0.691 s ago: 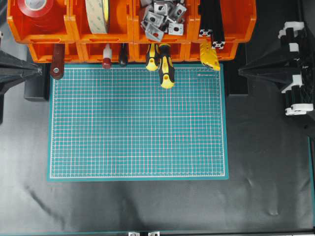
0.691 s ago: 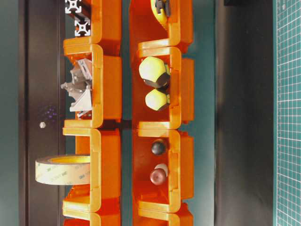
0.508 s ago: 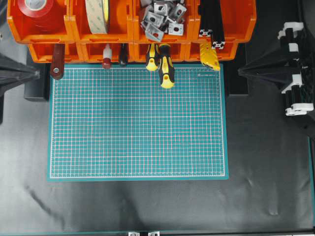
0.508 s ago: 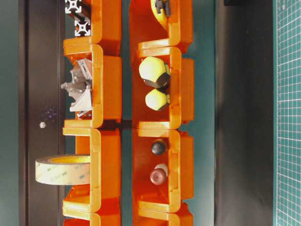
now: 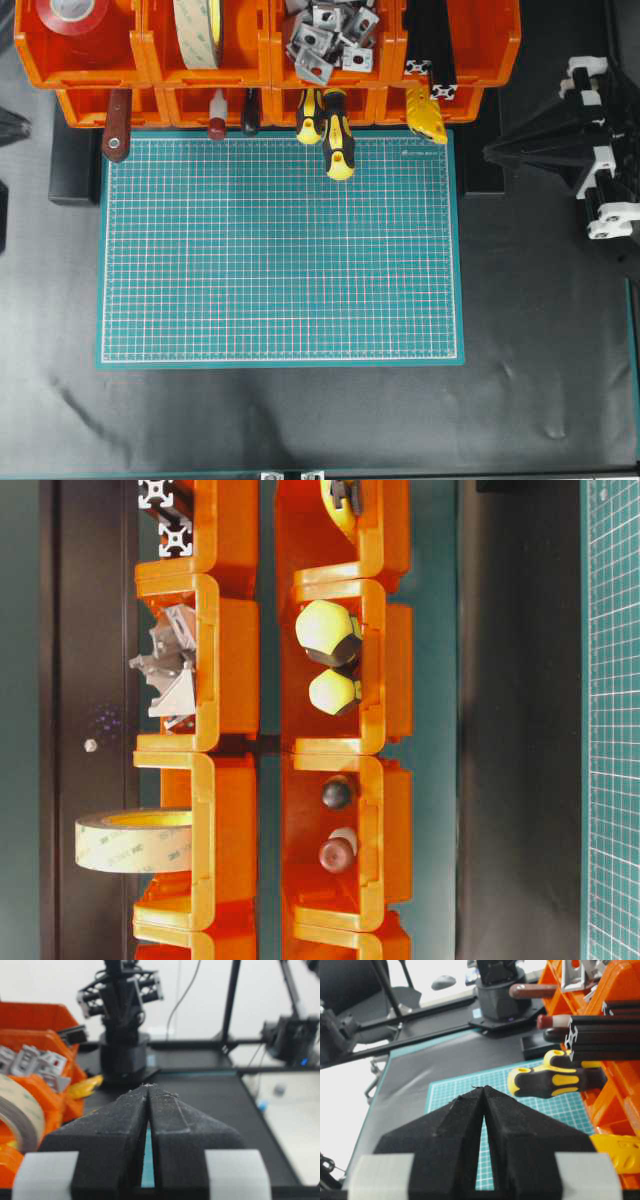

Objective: Pick red screwdriver from container rack with left arm.

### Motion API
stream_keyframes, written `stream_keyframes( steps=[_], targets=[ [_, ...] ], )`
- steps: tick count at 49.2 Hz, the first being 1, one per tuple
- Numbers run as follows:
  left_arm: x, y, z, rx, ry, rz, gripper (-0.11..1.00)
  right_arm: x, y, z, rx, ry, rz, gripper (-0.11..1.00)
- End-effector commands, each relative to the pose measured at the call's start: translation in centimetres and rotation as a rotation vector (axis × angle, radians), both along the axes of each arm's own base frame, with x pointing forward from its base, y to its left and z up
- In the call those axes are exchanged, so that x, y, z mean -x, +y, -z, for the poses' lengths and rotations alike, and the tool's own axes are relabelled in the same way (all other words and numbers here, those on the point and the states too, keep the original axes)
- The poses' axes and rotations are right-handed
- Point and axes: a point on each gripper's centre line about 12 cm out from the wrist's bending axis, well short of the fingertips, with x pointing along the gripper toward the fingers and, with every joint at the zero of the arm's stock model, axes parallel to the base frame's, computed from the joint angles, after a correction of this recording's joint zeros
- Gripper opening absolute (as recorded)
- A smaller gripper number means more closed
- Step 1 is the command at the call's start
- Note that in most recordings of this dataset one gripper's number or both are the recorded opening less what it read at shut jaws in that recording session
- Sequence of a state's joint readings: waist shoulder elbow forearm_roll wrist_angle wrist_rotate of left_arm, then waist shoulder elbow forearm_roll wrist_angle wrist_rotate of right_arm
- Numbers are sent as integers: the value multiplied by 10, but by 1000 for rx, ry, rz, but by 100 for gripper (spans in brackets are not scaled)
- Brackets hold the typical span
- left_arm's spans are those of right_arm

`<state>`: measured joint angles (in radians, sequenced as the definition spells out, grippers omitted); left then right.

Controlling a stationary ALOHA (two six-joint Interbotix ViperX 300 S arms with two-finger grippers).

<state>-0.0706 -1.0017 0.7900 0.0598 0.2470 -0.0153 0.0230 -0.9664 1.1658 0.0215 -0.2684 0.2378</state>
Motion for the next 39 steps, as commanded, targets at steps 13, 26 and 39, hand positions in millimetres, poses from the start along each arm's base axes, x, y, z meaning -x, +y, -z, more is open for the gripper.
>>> stream_keyframes(
  steps=[13, 26, 39],
  targets=[
    [-33, -3, -11, -128, 264, 8, 0, -2, 1, -13, -5, -31, -6, 0],
    [-75, -26, -2, -249, 407, 101, 0, 0, 4, -13, -8, -10, -20, 0],
    [-105, -48, 9, -438, 673, 124, 0, 2, 4, -13, -6, 3, -22, 0]
  ],
)
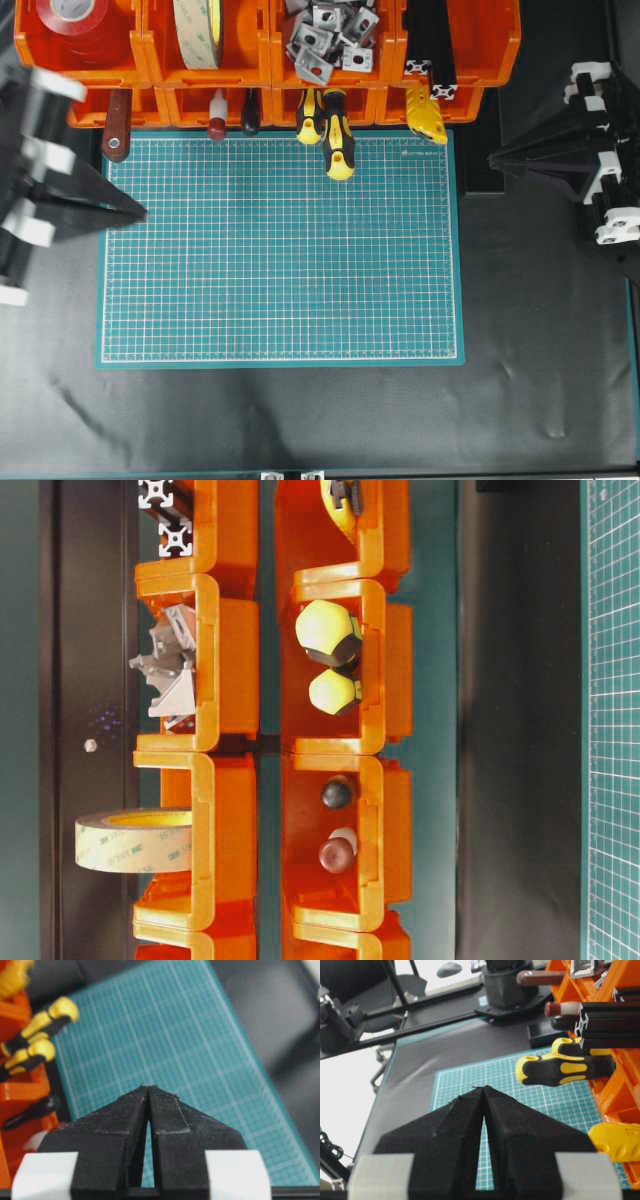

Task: Pick red screwdriver from container rack with left arm.
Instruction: 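Swing the left gripper in over the mat toward the rack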

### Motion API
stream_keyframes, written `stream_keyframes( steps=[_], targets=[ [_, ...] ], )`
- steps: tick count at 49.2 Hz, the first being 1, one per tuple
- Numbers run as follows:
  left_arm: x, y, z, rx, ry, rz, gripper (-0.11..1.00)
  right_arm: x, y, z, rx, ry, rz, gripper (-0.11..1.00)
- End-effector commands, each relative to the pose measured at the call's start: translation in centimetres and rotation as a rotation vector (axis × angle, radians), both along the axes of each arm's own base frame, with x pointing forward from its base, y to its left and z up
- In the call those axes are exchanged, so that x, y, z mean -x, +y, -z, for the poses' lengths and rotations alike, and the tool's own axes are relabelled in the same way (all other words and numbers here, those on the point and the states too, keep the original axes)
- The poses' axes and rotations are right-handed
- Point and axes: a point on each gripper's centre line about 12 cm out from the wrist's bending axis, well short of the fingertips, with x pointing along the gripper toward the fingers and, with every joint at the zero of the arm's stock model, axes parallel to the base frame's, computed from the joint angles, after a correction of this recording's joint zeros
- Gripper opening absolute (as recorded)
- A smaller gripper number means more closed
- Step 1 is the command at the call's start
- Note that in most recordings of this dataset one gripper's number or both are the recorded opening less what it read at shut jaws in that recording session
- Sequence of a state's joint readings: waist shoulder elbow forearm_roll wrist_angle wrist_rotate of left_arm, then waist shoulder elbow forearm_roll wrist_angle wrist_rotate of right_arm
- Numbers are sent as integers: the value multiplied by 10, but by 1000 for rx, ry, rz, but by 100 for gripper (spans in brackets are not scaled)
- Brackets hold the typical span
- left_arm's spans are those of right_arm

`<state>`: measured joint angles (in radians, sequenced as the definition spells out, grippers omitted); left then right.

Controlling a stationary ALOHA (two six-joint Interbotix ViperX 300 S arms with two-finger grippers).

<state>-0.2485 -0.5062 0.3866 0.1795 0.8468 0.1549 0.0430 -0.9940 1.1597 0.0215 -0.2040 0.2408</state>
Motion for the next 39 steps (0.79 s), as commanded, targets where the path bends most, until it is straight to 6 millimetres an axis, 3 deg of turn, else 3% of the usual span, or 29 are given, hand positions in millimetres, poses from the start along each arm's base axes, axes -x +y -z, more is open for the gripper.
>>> stream_keyframes(
  steps=[1, 9, 14, 24, 33, 39],
  targets=[
    [-10, -4, -12, -95, 35, -7, 0, -3, 0, -13, -4, -27, -1, 0],
    [-19, -13, -4, -317, 161, -142, 0, -3, 0, -12, -4, -17, -1, 0],
    [-21, -24, 0, -441, 143, -271, 0, -2, 0, -10, -3, -8, -2, 0],
    [-33, -52, 30, -590, 73, -484, 0, -2, 1, -9, -3, 2, -3, 0],
    [-59, -65, 64, -639, 93, -458, 0, -1, 1, -2, -2, 32, -4, 0],
    [-76, -61, 84, -655, 102, -449, 0, 1, 3, 4, 0, 64, -17, 0]
  ],
)
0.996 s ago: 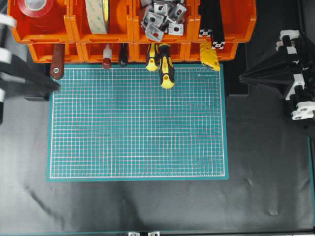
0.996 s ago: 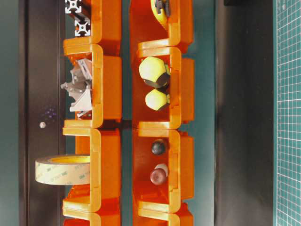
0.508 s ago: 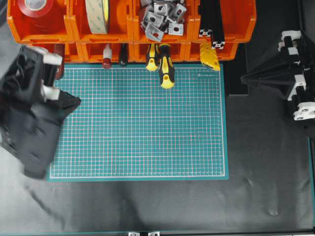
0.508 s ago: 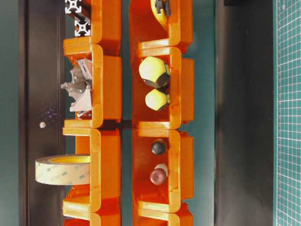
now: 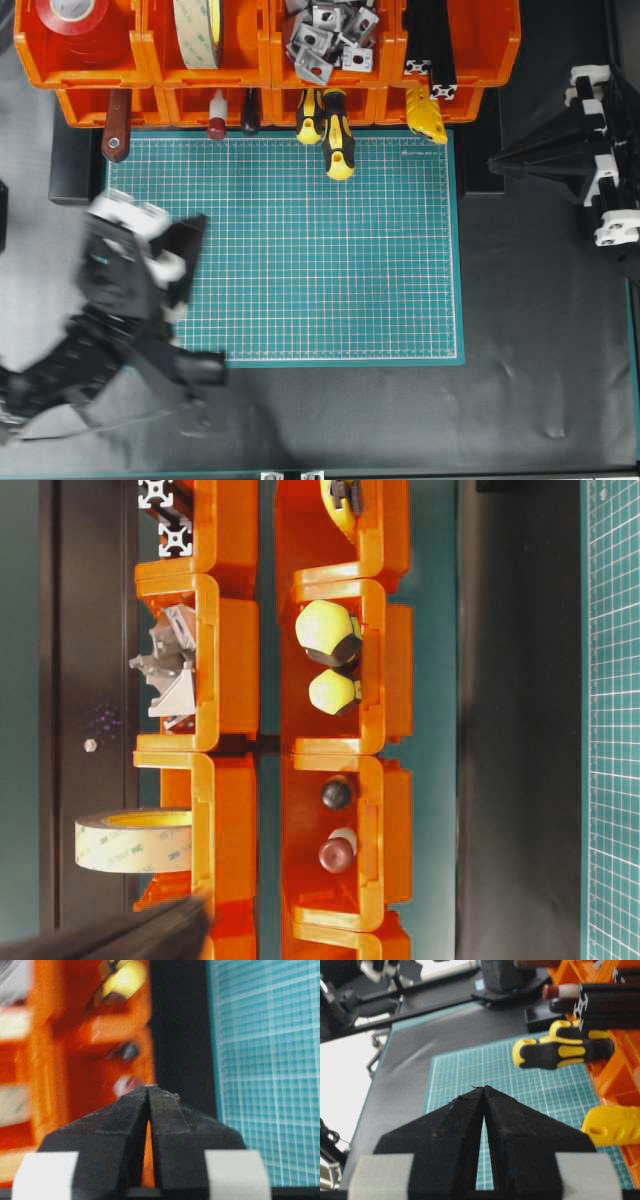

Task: Pick red screwdriver from container rack with left arm.
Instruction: 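Swing the left gripper in over the mat toward the rack, then lower the left gripper onto the red-and-white screwdriver handle in the rack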

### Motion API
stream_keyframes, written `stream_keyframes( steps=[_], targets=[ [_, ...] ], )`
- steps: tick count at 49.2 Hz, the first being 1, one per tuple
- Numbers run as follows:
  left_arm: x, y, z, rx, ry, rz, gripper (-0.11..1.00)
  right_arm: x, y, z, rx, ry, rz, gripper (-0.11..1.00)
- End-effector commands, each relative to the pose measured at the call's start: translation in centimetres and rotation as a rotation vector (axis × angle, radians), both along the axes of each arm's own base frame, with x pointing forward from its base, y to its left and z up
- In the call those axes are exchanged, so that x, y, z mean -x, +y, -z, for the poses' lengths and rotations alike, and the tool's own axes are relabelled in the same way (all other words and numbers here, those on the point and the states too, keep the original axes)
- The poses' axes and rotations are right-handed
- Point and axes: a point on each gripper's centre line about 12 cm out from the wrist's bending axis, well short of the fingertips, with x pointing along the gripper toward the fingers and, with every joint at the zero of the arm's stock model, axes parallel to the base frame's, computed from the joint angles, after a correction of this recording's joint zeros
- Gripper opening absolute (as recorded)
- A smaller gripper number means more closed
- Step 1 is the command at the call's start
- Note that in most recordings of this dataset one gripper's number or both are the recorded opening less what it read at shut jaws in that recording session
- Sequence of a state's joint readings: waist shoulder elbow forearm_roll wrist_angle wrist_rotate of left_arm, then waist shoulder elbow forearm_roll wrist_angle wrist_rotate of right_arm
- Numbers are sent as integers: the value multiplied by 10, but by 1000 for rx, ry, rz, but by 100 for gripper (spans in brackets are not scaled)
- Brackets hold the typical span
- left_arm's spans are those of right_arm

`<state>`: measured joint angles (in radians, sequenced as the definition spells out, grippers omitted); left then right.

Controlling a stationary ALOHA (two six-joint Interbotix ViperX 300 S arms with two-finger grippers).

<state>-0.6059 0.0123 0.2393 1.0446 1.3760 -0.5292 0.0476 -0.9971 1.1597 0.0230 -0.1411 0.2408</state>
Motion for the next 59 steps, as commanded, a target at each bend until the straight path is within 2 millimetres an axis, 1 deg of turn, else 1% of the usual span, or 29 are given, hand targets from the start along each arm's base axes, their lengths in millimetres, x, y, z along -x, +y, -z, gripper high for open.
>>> stream_keyframes(
  steps=[1, 4, 8, 11, 17, 21, 32, 45, 53, 56, 59],
  targets=[
    [-12, 6, -2, 14, -37, -10, 0, 0, 2, -3, 0, 5, -13, 0],
    [-18, 15, -1, 36, -63, -43, 0, 1, 3, -1, 2, 17, -16, 0],
    [-22, 25, 1, 52, -80, -72, 0, 4, 3, 1, 4, 30, -17, 0],
    [-22, 31, 2, 49, -76, -86, 0, 8, 3, 3, 5, 46, -19, 0],
    [-19, 36, 9, 36, -55, -93, 0, 14, 3, 6, 11, 62, -23, 0],
    [-17, 38, 14, 27, -40, -95, 0, 18, 3, 6, 15, 64, -24, 0],
    [-12, 41, 17, 35, -37, -79, 0, 27, 3, 6, 16, 53, -28, 0],
    [-22, 42, 10, 45, -54, -97, 0, 29, 7, 9, 15, 68, -54, 0],
    [-20, 46, 11, 39, -49, -119, 1, 29, 10, 8, 11, 64, -73, 0],
    [-20, 47, 12, 38, -47, -122, 4, 29, 11, 7, 11, 59, -77, 0],
    [-19, 49, 14, 34, -40, -125, 14, 30, 11, 5, 6, 53, -79, 0]
  ],
)
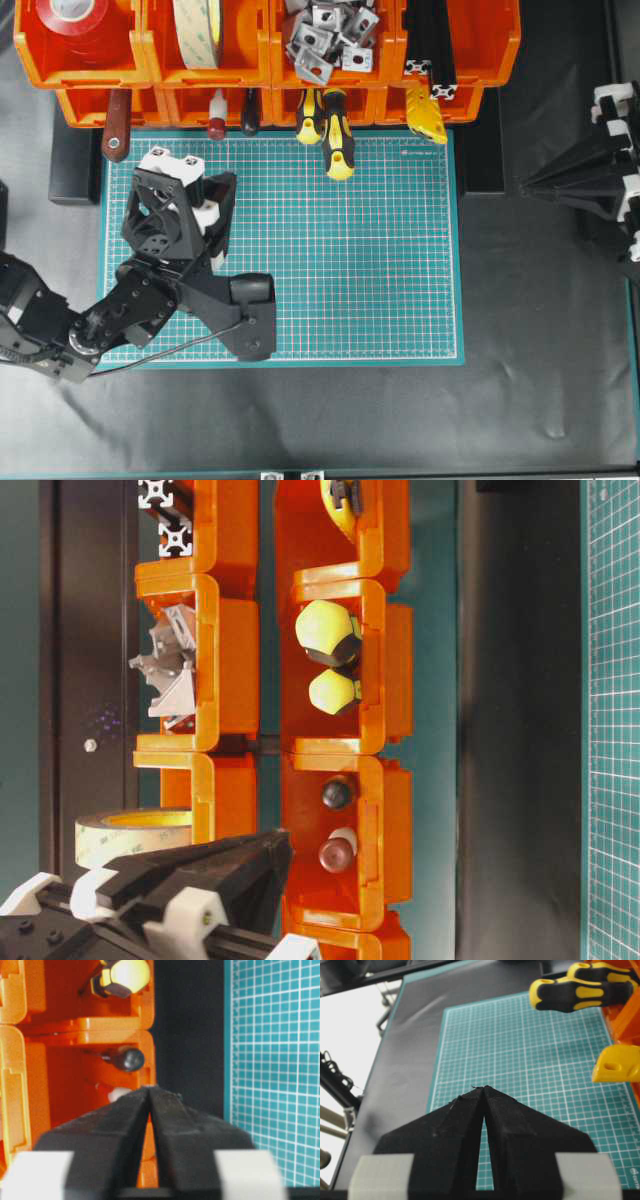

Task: Pick red screwdriver from container rack with left arm.
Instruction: 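Lower the left gripper onto the red-and-white screwdriver handle in the rack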

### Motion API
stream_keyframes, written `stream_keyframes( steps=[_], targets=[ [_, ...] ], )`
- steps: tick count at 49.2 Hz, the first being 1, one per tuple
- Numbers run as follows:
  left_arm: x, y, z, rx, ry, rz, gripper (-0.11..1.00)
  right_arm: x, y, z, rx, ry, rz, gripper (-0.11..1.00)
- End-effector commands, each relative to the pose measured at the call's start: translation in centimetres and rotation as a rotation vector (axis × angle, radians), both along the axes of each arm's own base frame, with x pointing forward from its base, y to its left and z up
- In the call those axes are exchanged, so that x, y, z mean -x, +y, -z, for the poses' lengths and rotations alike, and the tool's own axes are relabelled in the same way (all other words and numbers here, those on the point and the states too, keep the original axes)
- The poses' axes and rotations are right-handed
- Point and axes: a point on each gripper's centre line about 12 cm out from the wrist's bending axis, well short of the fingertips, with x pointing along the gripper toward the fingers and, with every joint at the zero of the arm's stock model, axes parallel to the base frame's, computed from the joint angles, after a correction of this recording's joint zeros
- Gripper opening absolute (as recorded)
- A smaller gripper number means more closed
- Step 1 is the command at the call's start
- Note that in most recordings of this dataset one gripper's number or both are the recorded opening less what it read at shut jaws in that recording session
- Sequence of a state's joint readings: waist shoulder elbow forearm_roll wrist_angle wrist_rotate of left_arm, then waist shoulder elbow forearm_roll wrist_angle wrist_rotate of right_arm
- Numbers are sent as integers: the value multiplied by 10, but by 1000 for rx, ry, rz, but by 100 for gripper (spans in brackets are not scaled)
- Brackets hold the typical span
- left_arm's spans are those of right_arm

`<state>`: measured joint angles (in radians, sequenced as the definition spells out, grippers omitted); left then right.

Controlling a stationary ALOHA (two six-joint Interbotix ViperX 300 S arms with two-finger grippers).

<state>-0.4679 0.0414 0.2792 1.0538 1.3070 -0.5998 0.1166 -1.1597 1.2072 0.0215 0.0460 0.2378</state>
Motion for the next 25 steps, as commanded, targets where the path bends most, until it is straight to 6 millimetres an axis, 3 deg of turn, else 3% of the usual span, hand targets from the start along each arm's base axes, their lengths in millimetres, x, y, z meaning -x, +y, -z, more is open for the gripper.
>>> stream_keyframes(
  steps=[1, 9, 13, 25],
  targets=[
    [0, 4, -8, 6, -23, -9, 18, -1, 1, -8, -5, -19, -7, 0],
    [1, 15, 6, 13, -3, -1, 66, 1, 8, -9, -9, -20, -50, 0],
    [-2, 22, 9, 31, -9, 14, 85, 1, 11, -8, -8, -13, -65, 0],
    [-3, 38, 16, 29, 11, -3, 85, 1, 11, -6, -5, -1, -69, 0]
  ],
)
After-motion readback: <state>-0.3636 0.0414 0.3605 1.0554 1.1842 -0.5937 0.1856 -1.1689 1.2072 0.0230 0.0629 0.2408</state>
